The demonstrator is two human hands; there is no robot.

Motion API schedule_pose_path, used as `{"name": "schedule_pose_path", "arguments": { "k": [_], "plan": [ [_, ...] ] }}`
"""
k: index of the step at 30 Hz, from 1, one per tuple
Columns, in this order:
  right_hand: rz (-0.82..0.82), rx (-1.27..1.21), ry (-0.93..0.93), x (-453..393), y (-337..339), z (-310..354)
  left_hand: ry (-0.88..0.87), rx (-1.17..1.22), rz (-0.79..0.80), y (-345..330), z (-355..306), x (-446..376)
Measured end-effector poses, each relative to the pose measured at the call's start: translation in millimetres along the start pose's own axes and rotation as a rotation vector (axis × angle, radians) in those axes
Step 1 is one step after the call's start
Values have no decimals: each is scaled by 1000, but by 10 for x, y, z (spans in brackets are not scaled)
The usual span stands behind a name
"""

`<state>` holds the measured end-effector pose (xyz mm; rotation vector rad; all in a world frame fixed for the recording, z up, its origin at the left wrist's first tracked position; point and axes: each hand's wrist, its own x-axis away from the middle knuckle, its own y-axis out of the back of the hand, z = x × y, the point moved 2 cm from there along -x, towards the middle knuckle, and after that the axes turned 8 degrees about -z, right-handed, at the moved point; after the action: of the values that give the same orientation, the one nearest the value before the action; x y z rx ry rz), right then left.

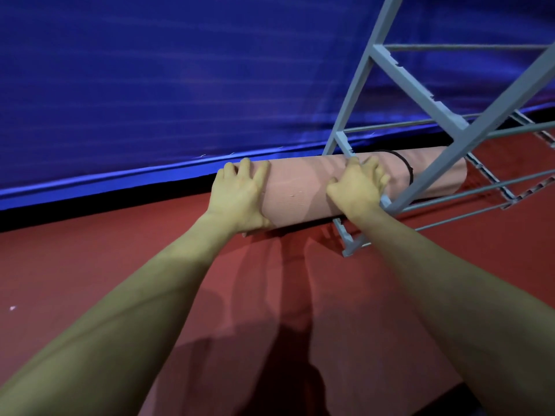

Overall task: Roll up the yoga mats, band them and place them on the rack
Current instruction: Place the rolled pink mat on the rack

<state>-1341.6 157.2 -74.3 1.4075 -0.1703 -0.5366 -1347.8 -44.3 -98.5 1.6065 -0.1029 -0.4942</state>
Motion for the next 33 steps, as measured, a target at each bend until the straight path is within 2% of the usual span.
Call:
{"name": "schedule_pose_path", "arguments": {
  "k": [5,8,11,13,15,18,20,23,25,28,33],
  "plan": [
    [44,-43,154,155,27,365,44,103,2,-131,-170,23],
    [85,-92,169,220,57,583,61,181,-39,-147,-216,-9],
    [81,-112,176,254,58,640,100,437,-24,-190,-141,11],
    [69,-111,180,270,42,641,129,642,33,-222,-31,56],
    [79,-57,225,330,4,654,117,717,122,-228,91,85],
    [109,34,382,474,-91,686,20,633,216,-202,274,86],
    [186,61,431,510,-106,672,-24,525,248,-202,355,81],
    [280,124,452,501,-99,646,49,550,194,-288,391,61],
    [247,115,431,511,-95,661,111,645,174,-356,382,53],
    [172,47,399,507,-93,690,184,644,160,-413,355,23],
    [144,54,425,460,-98,656,130,557,129,-384,129,-29]
  ]
}}
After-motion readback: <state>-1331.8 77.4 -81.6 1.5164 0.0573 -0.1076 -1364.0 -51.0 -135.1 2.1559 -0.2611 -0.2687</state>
